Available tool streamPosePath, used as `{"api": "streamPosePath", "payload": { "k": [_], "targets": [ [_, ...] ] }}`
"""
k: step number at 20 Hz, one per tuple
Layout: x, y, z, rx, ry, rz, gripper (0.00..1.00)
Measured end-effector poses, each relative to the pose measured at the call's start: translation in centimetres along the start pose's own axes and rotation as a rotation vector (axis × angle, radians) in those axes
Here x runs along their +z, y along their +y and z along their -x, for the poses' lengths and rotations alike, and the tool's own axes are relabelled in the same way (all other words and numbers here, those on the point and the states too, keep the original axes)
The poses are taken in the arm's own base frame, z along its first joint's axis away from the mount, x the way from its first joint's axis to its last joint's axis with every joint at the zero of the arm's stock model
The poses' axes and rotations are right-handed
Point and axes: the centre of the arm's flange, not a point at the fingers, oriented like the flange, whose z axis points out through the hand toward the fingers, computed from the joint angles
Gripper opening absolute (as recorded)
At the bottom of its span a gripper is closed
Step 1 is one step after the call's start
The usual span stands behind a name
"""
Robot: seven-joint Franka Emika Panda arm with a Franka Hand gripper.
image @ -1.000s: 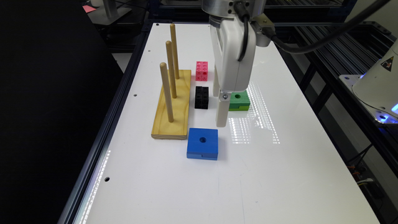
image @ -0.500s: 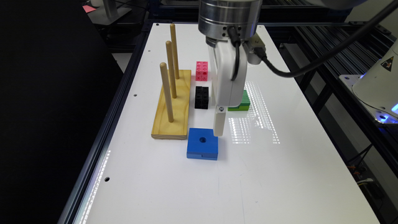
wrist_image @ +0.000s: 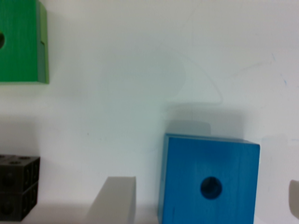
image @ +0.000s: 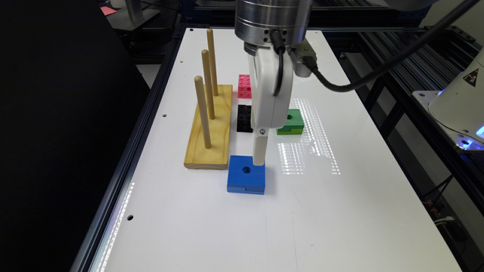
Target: Pick up blue block.
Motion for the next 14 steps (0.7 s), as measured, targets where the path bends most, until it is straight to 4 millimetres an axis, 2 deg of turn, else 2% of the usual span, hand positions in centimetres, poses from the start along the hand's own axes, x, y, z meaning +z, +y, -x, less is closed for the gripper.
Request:
{"api": "streamPosePath", "payload": {
  "k": [4,8,10,14],
  "targets": [
    [0.7,0.0,-0.2,0.000,-0.007,0.005,1.00],
    [4.3,0.3,-0.5,-0.002,-0.015,0.004,1.00],
    [5.4,0.1,-0.7,-0.001,-0.014,0.003,1.00],
    [5.6,-0.7,-1.1,-0.001,-0.012,-0.003,1.00]
  ]
}}
